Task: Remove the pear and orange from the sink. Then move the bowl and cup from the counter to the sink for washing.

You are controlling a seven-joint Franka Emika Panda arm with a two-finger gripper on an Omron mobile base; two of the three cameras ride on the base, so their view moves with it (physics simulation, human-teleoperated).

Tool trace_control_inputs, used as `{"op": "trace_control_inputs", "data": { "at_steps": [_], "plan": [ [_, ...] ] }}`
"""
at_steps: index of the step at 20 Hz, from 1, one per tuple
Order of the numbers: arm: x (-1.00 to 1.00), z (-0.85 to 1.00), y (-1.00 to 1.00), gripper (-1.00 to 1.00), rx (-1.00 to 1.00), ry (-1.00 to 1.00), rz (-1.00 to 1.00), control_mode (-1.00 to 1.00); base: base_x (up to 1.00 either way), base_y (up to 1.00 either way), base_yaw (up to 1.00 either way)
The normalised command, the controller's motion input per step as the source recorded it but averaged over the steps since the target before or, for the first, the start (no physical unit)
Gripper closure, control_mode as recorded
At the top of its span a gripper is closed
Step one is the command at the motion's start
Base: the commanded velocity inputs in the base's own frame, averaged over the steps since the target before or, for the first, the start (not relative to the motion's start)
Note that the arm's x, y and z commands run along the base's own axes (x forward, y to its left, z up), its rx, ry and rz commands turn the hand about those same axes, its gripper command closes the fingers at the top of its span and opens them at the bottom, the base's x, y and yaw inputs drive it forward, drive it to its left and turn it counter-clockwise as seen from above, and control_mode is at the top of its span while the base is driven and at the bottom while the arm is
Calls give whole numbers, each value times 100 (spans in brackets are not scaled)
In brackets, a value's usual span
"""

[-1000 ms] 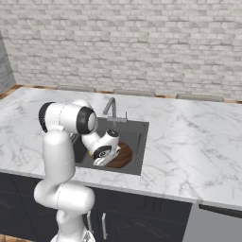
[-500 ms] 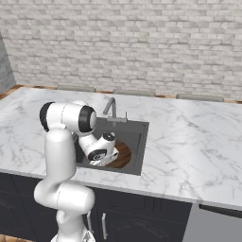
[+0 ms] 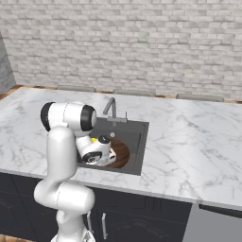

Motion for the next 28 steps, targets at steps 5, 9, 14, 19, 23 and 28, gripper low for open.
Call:
{"op": "trace_control_inputs", "data": {
  "at_steps": [5, 9, 14, 19, 23, 28],
  "plan": [
    [17, -3, 0, -100, 0, 0, -14, -100, 0, 0, 0],
    [14, 0, -1, -100, 0, 0, -13, -100, 0, 0, 0],
    [12, 1, -6, -100, -2, 1, -13, -100, 0, 0, 0],
    [4, 8, -9, -100, -1, 4, -12, -100, 0, 0, 0],
    [5, 14, -8, -100, 0, 4, -11, -100, 0, 0, 0],
    [3, 22, -7, -100, 0, 1, -10, -100, 0, 0, 0]
  ]
}}
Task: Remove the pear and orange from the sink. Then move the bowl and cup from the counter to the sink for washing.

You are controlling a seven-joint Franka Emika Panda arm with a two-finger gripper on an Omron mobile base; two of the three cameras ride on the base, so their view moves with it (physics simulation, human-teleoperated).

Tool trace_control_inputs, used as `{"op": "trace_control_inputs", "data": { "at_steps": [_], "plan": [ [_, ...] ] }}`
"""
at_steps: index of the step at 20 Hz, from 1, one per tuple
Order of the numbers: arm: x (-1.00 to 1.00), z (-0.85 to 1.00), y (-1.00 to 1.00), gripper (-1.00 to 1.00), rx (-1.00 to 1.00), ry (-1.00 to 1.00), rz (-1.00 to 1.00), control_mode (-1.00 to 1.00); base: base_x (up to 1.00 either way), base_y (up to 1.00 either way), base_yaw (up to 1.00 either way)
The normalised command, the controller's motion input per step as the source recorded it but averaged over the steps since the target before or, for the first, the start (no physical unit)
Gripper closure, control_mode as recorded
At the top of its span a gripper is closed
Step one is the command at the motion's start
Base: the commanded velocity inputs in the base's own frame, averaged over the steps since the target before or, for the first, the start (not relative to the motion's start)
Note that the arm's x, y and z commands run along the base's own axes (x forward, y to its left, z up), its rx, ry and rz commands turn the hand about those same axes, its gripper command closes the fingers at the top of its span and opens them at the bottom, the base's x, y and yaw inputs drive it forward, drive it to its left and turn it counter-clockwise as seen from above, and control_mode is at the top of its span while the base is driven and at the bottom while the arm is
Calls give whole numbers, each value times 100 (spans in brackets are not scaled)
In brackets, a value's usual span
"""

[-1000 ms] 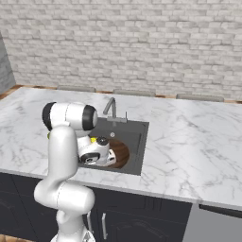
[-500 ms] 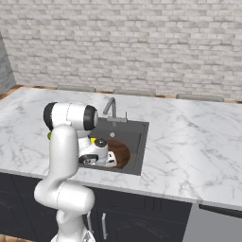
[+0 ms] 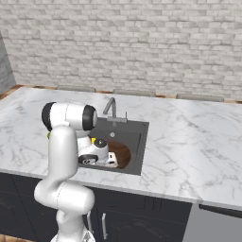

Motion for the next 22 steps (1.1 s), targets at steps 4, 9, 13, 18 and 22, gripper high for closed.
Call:
{"op": "trace_control_inputs", "data": {
  "at_steps": [4, 9, 13, 18, 22],
  "plan": [
    [0, 26, -6, -100, 0, 1, -8, -100, 0, 0, 0],
    [0, 33, -4, -100, 0, 0, -6, -100, 0, 0, 0],
    [0, 33, 0, -100, 0, 1, -4, -100, 0, 0, 0],
    [0, 34, 0, -100, 0, 1, -2, -100, 0, 0, 0],
    [0, 40, 0, -100, 0, 3, -3, -100, 0, 0, 0]
  ]
}}
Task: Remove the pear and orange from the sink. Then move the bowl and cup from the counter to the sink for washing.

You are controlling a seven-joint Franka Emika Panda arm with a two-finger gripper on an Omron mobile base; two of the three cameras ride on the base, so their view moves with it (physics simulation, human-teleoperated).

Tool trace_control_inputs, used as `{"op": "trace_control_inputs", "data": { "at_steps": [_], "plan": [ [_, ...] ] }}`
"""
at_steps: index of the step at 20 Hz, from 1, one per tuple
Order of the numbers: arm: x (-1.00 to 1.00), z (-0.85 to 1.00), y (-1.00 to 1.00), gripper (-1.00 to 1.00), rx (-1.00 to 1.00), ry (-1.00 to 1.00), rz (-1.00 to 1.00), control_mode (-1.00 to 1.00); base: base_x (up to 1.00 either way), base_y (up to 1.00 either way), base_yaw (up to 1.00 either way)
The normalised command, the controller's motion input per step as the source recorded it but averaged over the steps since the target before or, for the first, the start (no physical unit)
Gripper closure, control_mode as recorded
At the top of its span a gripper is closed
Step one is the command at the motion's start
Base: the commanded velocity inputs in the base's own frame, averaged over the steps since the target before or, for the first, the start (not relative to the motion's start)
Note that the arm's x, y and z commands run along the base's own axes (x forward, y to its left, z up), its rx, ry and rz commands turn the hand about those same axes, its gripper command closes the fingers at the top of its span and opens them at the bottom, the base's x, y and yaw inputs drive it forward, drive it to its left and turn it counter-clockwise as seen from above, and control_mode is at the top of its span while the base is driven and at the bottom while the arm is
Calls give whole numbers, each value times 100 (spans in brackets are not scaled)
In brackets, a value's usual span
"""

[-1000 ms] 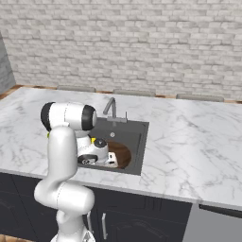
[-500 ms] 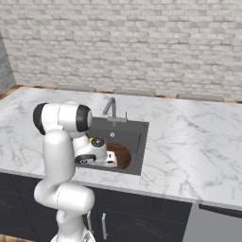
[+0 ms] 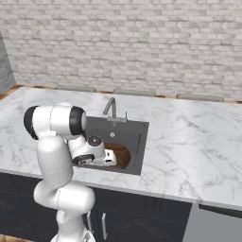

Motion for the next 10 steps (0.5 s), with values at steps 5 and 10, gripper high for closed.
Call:
{"op": "trace_control_inputs", "data": {
  "at_steps": [5, 10],
  "plan": [
    [0, 44, 0, -100, 0, 4, -4, -100, 0, 0, 0],
    [0, 45, 0, -100, 0, 5, -4, -100, 0, 0, 0]
  ]
}}
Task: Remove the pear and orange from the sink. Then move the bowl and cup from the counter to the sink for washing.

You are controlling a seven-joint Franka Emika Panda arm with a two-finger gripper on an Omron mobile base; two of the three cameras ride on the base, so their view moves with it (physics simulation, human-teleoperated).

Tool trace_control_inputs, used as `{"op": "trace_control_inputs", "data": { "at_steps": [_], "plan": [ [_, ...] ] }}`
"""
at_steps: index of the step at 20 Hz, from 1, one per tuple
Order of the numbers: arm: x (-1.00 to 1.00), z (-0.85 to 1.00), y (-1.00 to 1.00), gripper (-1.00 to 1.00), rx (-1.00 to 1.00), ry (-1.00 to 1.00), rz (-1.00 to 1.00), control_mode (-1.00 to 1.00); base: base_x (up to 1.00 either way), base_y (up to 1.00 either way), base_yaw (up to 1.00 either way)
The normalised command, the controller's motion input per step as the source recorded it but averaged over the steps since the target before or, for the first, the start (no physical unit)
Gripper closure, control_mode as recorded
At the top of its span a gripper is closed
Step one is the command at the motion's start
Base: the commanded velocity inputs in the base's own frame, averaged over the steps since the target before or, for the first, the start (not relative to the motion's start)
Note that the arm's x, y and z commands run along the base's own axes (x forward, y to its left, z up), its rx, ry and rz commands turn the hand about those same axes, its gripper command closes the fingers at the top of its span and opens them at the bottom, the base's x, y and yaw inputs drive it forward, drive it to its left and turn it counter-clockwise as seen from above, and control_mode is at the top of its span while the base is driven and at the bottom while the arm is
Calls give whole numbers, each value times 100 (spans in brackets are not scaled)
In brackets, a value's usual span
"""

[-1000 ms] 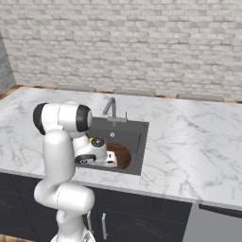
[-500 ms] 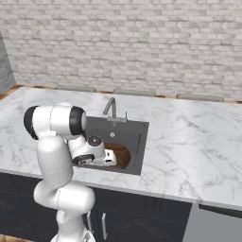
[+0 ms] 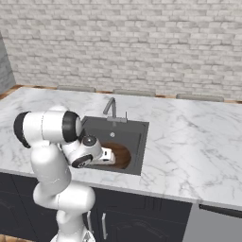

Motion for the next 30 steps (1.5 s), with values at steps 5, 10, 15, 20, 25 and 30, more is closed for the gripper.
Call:
{"op": "trace_control_inputs", "data": {
  "at_steps": [5, 10, 15, 20, 25, 30],
  "plan": [
    [4, 48, 0, -100, 0, 2, -2, -100, 0, 0, 0],
    [12, 50, 0, -100, 0, 0, 0, -100, 0, 0, 0],
    [15, 50, 0, -100, 0, 0, 0, -100, 0, 0, 0],
    [10, 48, -1, -100, 0, 2, 0, -100, 0, 0, 0],
    [-1, 43, -1, -100, 0, 8, 0, -100, 0, 0, 0],
    [-6, 43, -1, -100, 0, 8, 0, -100, 0, 0, 0]
  ]
}}
